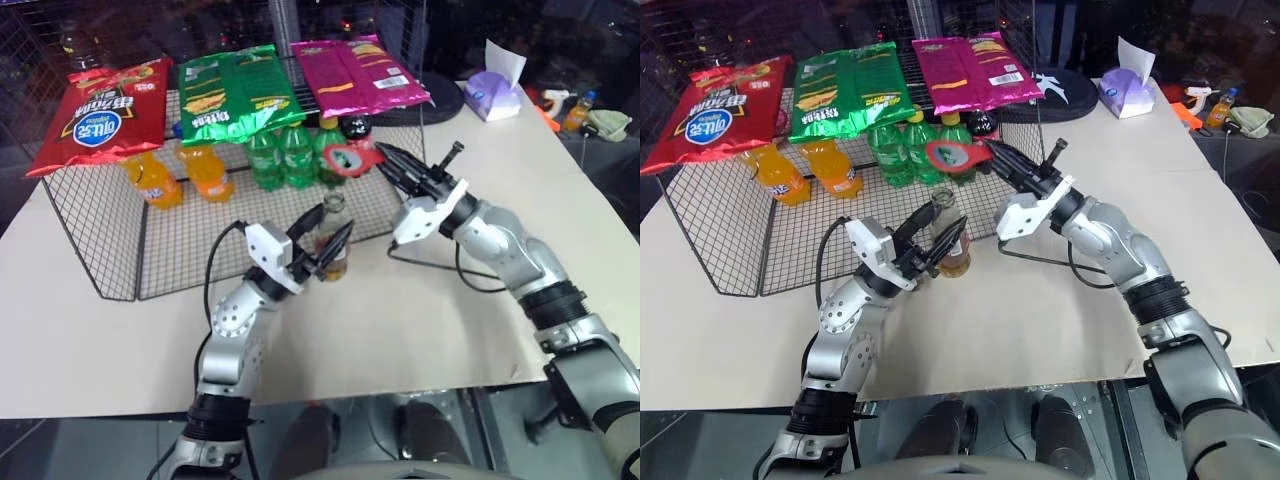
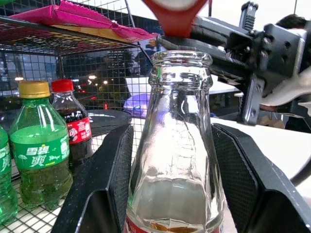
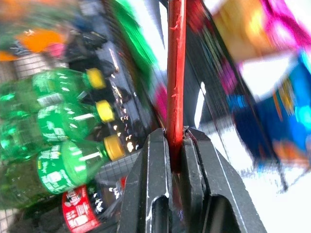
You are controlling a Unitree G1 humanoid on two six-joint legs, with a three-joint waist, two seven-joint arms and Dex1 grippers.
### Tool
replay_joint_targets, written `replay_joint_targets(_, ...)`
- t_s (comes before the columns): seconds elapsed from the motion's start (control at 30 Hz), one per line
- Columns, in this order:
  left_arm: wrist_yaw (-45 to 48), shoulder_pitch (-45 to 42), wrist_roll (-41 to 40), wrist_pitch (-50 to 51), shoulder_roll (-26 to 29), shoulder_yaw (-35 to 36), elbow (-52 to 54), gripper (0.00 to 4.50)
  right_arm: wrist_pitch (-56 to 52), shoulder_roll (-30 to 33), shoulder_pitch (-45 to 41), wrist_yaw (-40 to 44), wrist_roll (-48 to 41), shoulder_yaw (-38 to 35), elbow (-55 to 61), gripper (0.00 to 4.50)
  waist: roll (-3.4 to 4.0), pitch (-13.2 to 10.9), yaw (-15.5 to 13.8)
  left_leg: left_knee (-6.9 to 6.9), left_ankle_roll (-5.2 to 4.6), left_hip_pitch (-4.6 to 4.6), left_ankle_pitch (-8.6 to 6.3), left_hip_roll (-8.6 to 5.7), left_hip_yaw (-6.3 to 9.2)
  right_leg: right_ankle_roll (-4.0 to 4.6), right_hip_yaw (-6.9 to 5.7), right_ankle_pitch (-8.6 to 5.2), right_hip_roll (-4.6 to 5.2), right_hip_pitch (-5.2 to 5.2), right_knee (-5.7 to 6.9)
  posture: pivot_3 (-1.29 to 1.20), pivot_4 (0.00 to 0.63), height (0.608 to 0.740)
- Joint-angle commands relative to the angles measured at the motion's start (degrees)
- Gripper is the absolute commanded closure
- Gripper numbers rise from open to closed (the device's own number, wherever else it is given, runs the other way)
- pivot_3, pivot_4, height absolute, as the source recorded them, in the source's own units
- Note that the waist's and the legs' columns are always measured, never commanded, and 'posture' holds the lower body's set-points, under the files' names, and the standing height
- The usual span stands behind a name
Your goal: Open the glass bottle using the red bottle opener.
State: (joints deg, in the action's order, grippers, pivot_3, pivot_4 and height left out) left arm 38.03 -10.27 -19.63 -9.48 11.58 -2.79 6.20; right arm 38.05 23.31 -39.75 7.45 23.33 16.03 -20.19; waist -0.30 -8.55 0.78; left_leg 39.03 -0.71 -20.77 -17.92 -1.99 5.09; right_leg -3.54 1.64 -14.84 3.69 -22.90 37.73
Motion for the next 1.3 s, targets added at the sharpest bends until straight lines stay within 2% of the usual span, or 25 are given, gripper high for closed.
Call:
replay_joint_targets(0.03,0.3,0.6,0.0,1.4,-0.1,-1.1,-0.2,2.09,-8.2,-4.4,4.1,9.8,-16.9,-2.2,1.9,4.5,0.0,0.0,0.0,-0.01,0.0,0.0,0.0,0.01,0.01,0.0,0.0,0.0,0.0,0.0,-0.02,0.0,0.15,0.74)
replay_joint_targets(0.13,0.3,0.6,0.1,1.3,0.1,-1.2,0.0,2.09,-20.3,-7.8,8.6,19.3,-29.4,-2.2,7.2,4.5,0.03,0.0,0.0,-0.03,-0.01,-0.01,0.0,0.03,0.01,0.0,0.0,0.0,0.0,-0.01,-0.02,0.0,0.15,0.74)
replay_joint_targets(0.23,0.2,0.7,0.2,1.2,0.2,-1.1,0.2,2.09,-33.1,-8.8,12.9,25.3,-37.0,-1.5,13.9,4.5,0.07,0.0,0.0,-0.03,-0.01,-0.04,-0.01,0.03,0.04,0.0,-0.01,0.0,0.01,-0.02,-0.05,0.0,0.15,0.74)
replay_joint_targets(0.4,0.3,0.8,-0.1,1.2,0.2,-1.0,0.4,2.09,-42.9,-10.7,14.8,25.0,-40.0,-3.4,19.2,4.5,0.1,-0.1,0.0,-0.04,-0.01,-0.03,-0.01,0.03,0.07,0.0,-0.04,0.0,0.01,-0.02,-0.03,0.0,0.15,0.74)
replay_joint_targets(0.5,0.8,0.9,-0.7,1.5,0.3,-1.1,0.7,1.2,-44.8,-11.6,14.5,24.4,-39.6,-4.1,20.0,4.5,0.11,-0.1,0.0,-0.04,-0.01,-0.04,-0.01,0.03,0.08,0.0,-0.05,0.0,0.0,-0.04,-0.03,0.0,0.15,0.74)
replay_joint_targets(0.57,0.8,1.0,-0.6,1.6,0.2,-1.0,0.9,0.26,-45.5,-11.7,14.5,24.6,-39.0,-4.3,20.2,4.5,0.1,-0.1,0.0,-0.05,-0.01,-0.13,-0.01,0.01,0.06,-0.01,-0.04,0.0,0.0,-0.12,-0.04,0.0,0.15,0.74)
replay_joint_targets(0.6,0.7,0.9,-0.5,1.6,0.2,-1.0,0.9,0.06,-45.7,-11.6,14.5,24.7,-38.6,-4.2,20.2,4.5,0.11,-0.1,0.0,-0.05,-0.01,-0.16,-0.01,0.01,0.06,-0.01,-0.04,0.0,0.01,-0.16,-0.04,0.0,0.15,0.74)
replay_joint_targets(0.87,1.2,1.4,-0.6,1.7,0.6,-0.9,1.7,0.06,-48.4,-11.0,15.3,25.7,-38.1,-4.7,20.5,4.5,0.11,-0.1,0.0,-0.06,0.0,-0.53,0.0,0.02,0.02,-0.01,0.0,0.0,0.01,-0.57,0.04,0.0,0.15,0.74)
replay_joint_targets(1.3,2.7,8.0,-3.4,5.5,6.4,1.1,10.3,0.06,-76.0,-3.4,23.6,30.2,-53.2,-8.4,36.5,4.5,0.11,-0.1,0.0,-0.04,0.0,-0.93,0.0,0.04,0.07,-0.01,-0.04,0.0,0.07,-0.88,-0.01,0.0,0.15,0.74)
